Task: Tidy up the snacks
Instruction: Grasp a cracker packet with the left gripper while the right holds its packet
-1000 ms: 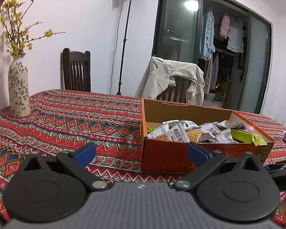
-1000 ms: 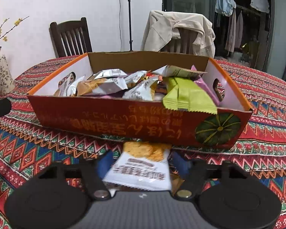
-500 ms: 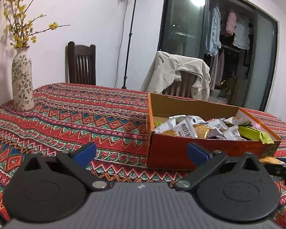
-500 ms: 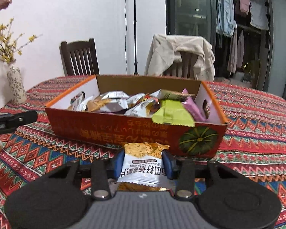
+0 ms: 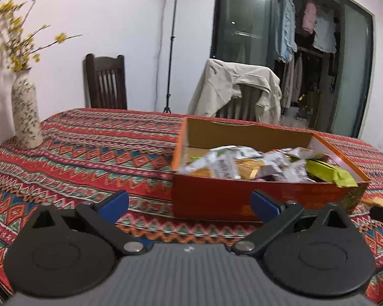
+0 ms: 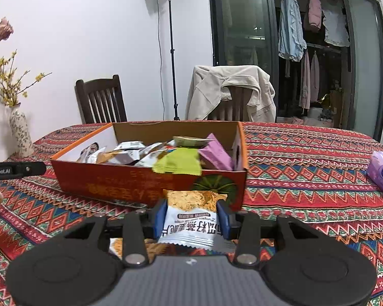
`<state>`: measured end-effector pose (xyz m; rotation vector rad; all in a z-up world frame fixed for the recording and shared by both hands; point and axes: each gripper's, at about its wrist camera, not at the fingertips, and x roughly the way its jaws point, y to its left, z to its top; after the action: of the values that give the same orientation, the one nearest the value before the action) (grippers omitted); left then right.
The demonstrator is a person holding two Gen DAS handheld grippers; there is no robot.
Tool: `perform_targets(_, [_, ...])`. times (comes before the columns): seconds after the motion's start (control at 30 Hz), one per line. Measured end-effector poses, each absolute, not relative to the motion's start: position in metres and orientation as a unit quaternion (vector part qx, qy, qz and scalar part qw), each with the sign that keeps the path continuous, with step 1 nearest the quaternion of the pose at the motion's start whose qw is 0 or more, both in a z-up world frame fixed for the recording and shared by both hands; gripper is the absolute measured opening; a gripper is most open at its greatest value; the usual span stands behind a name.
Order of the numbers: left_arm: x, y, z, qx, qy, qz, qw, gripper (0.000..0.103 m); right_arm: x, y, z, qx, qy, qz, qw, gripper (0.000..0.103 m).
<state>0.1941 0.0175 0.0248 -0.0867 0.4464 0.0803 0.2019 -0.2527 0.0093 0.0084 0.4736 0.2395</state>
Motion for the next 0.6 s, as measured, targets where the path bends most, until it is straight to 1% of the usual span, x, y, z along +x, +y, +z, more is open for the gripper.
perform_targets(0.43, [0.210, -0.075, 0.013, -0.012, 0.272, 0.000, 0.962, 0.103, 0.202, -0.292, -0.003, 0.073, 0.217, 0.116, 0.966, 0.041])
perform_targets(0.6, [0.214, -0.094, 0.008, -0.011, 0.295, -0.007, 0.955, 0.103, 0.202, -0.301, -0.003, 0.101, 0.209, 0.113, 0.966, 0.041])
